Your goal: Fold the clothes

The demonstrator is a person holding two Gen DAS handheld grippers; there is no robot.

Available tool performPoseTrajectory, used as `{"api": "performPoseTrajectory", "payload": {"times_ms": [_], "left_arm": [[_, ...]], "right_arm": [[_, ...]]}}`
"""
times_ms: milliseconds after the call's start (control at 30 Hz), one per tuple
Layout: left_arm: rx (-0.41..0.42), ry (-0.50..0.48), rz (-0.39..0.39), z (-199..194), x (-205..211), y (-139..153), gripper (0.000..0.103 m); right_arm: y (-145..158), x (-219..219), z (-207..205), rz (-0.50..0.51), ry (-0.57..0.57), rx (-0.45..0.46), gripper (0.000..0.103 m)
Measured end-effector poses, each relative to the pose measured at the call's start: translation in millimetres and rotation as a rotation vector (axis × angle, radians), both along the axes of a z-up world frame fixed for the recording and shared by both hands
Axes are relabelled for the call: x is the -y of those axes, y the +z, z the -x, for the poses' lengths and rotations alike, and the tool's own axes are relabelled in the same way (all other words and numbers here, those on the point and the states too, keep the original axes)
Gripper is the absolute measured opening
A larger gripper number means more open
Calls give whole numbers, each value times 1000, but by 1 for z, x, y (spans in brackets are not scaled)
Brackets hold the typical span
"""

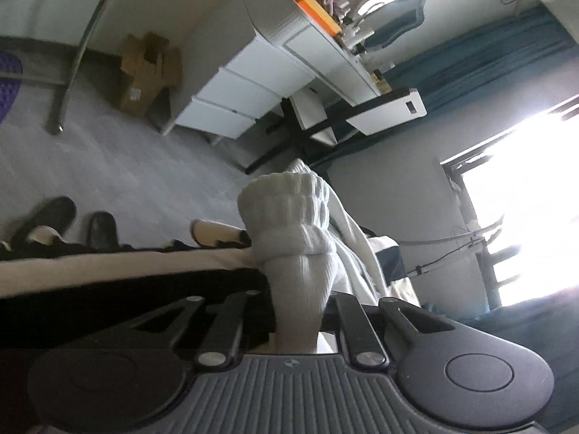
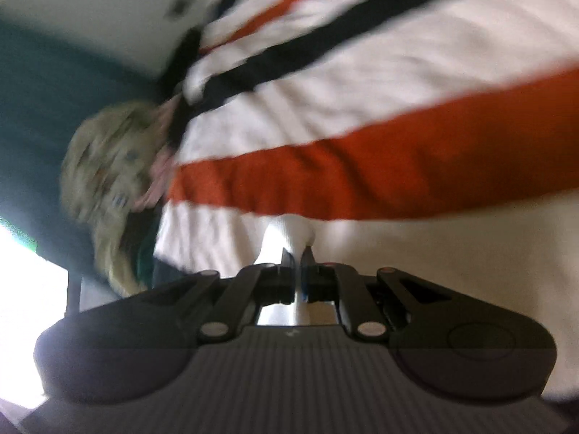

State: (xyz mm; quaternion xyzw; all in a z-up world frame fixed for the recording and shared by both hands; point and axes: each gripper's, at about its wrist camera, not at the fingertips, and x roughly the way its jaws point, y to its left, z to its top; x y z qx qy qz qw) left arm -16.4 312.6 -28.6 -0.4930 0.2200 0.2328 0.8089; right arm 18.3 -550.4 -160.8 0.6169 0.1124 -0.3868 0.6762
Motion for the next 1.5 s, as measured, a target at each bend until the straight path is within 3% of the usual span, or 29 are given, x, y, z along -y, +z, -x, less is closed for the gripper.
{"api": "performPoseTrajectory", "payload": {"times_ms": [133,200,300,333,367,400,433,467,500,667,767,900,1100,1233,1400,1500], "left_arm": [[-90,-23,-9,10,-26,-22,12],[-107,-35,0,20,-31,-29,13],[-121,-43,10,29,-35,-35,24],[-135,-39,0,32,-35,-32,34],[-149,-37,-18,38,-33,-28,53],[-161,-43,-47,39,-31,-23,63],[-168,-58,-86,35,-29,-16,77],[-176,-74,-130,33,-25,-10,81],[-186,-88,-180,28,-22,-1,81],[-193,-165,-421,3,23,40,90],[-139,-243,-554,-9,66,65,96],[-29,-386,-637,-26,133,84,100],[85,-652,-797,-46,249,94,100],[167,-771,-824,-61,303,83,102],[234,-840,-886,-70,338,40,102],[220,-872,-864,-69,341,12,102]], "right_arm": [[-19,-1,23,-145,-72,-33,7],[-21,0,24,-155,-59,-34,9],[-17,1,21,-136,-30,-50,11],[-15,1,19,-127,-16,-61,12],[-12,1,17,-117,-1,-80,22],[-8,1,15,-97,10,-106,41],[-2,3,13,-67,15,-130,54],[4,3,11,-25,20,-149,78],[13,2,9,32,24,-163,85],[64,-15,-9,376,112,-187,84],[93,-43,-24,567,253,-111,84],[124,-94,-39,752,500,-4,83],[149,-160,-39,904,767,118,83],[155,-193,-32,960,885,186,83],[153,-227,-20,988,1011,257,83],[144,-244,-20,1043,1057,244,83]]}}
